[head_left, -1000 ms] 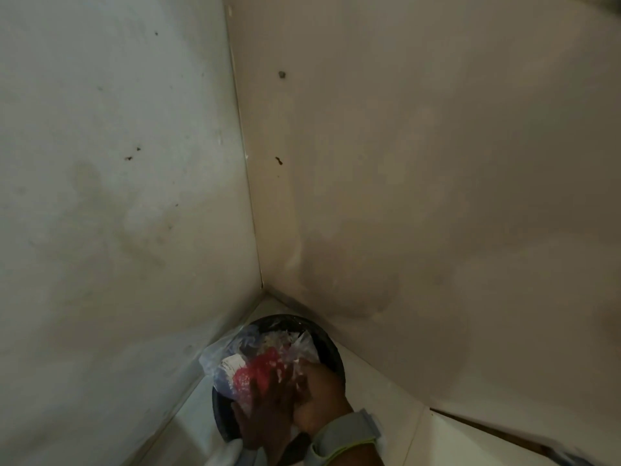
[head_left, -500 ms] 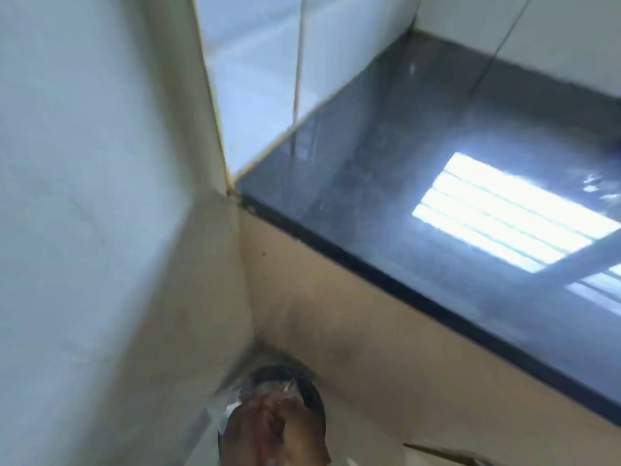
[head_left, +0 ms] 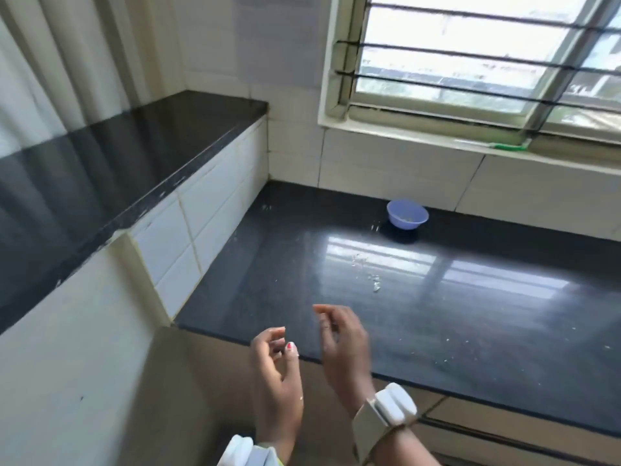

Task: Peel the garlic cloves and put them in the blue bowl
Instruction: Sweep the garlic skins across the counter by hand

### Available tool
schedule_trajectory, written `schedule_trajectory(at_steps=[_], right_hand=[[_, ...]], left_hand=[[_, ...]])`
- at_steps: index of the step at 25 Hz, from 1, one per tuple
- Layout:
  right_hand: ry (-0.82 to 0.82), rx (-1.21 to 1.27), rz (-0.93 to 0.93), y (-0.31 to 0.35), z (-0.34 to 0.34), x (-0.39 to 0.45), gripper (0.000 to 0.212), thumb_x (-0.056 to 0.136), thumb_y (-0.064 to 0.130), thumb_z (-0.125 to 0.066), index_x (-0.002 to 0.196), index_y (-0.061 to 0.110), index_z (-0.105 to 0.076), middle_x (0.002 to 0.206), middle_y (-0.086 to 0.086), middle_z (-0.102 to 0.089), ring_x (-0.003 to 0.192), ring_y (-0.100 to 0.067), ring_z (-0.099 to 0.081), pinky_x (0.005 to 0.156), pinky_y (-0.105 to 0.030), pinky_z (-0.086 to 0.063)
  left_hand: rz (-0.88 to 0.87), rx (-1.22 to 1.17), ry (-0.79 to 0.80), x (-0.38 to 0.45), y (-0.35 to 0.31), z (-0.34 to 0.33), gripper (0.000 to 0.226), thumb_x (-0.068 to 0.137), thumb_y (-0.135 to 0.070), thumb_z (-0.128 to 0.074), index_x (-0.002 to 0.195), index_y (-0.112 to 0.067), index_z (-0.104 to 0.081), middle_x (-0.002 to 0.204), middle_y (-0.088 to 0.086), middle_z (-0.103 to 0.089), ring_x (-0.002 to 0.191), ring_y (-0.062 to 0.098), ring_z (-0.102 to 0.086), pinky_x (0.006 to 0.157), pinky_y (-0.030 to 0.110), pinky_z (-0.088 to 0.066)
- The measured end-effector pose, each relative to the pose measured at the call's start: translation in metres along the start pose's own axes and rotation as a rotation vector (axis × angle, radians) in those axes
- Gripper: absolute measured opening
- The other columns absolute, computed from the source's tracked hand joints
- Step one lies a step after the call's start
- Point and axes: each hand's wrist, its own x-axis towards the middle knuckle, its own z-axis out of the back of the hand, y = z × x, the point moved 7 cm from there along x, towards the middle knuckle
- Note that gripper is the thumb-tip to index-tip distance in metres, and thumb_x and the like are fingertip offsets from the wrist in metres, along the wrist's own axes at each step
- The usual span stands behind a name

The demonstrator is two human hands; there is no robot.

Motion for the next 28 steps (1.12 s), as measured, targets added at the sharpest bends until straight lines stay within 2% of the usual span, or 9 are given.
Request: schedule_trajectory(at_steps=[4,6,8,10,14,18,21,23,28], right_hand=[[-0.036,-0.599,-0.23,-0.09,0.098,0.039,0.074,0.097,0.058,-0.032,0.145,0.002,-0.035,0.152,-0.02,-0.035,0.142,-0.036,-0.03,0.116,-0.038,-0.018],[-0.02,-0.839,-0.494,-0.138,0.146,0.026,0.102,0.081,0.074,-0.011,0.152,0.002,-0.01,0.161,-0.019,-0.012,0.149,-0.034,-0.008,0.119,-0.044,-0.007],[-0.07,-0.858,-0.554,-0.166,0.174,0.022,0.119,0.068,0.081,0.002,0.151,-0.003,-0.007,0.16,-0.023,-0.012,0.148,-0.036,-0.009,0.119,-0.043,-0.003],[-0.077,-0.896,-0.398,-0.175,0.168,0.031,0.117,0.079,0.084,-0.001,0.147,-0.009,-0.02,0.149,-0.033,-0.033,0.144,-0.041,-0.022,0.118,-0.037,0.001],[0.339,-0.783,-0.117,-0.166,0.076,0.067,0.107,0.084,0.082,-0.014,0.149,-0.002,-0.015,0.147,-0.02,-0.038,0.149,-0.025,-0.004,0.118,-0.038,-0.001],[0.61,-0.716,-0.139,-0.157,0.021,0.117,0.105,0.086,0.079,-0.008,0.144,-0.008,-0.026,0.141,-0.023,-0.049,0.138,-0.032,-0.031,0.114,-0.039,-0.007],[0.393,-0.784,0.005,-0.139,0.008,0.186,0.124,0.065,0.087,0.02,0.149,-0.004,0.007,0.161,-0.021,-0.008,0.15,-0.03,-0.006,0.116,-0.035,0.011],[0.481,-0.791,0.08,-0.139,-0.004,0.207,0.121,0.06,0.086,0.016,0.148,0.003,0.022,0.161,-0.009,0.017,0.149,-0.021,0.016,0.118,-0.033,0.017],[0.745,-0.681,0.402,-0.115,-0.013,0.205,0.079,0.097,0.054,-0.026,0.154,0.012,0.009,0.164,-0.001,0.002,0.15,-0.009,0.004,0.119,-0.024,0.011]], left_hand=[[-0.061,0.031,0.222,-0.067,0.001,-0.1,0.018,0.085,-0.029,-0.053,0.1,-0.036,-0.051,0.107,-0.014,-0.057,0.104,0.001,-0.052,0.092,0.018,-0.038],[-0.06,0.097,0.242,-0.045,0.012,-0.122,0.02,0.089,-0.023,-0.058,0.101,-0.036,-0.049,0.108,-0.017,-0.055,0.105,0.001,-0.051,0.092,0.014,-0.034],[-0.026,0.158,0.28,-0.031,0.018,-0.149,0.023,0.09,-0.017,-0.061,0.102,-0.033,-0.05,0.108,-0.014,-0.055,0.107,0.007,-0.052,0.092,0.014,-0.033],[0.016,0.154,0.304,-0.022,0.026,-0.175,0.02,0.091,-0.017,-0.059,0.106,-0.028,-0.052,0.112,-0.009,-0.057,0.11,0.01,-0.053,0.095,0.017,-0.035],[0.027,0.175,0.303,0.018,0.034,-0.21,0.025,0.094,-0.024,-0.055,0.117,-0.015,-0.055,0.118,-0.007,-0.054,0.116,0.012,-0.05,0.093,0.01,-0.028],[-0.019,0.174,0.276,0.035,0.037,-0.22,0.052,0.083,-0.056,-0.042,0.12,-0.021,-0.051,0.121,-0.01,-0.054,0.114,0.004,-0.048,0.091,0.003,-0.026],[-0.111,0.186,0.251,0.036,0.04,-0.22,0.046,0.086,-0.05,-0.043,0.122,-0.022,-0.05,0.127,-0.01,-0.055,0.117,-0.006,-0.047,0.098,0.004,-0.029],[-0.161,0.183,0.24,0.036,0.04,-0.221,0.041,0.087,-0.046,-0.044,0.122,-0.025,-0.049,0.13,-0.008,-0.053,0.124,-0.004,-0.045,0.103,0.011,-0.031],[-0.189,0.181,0.166,0.037,0.041,-0.217,0.038,0.088,-0.047,-0.046,0.122,-0.033,-0.043,0.135,-0.01,-0.048,0.128,-0.001,-0.041,0.107,0.016,-0.03]])
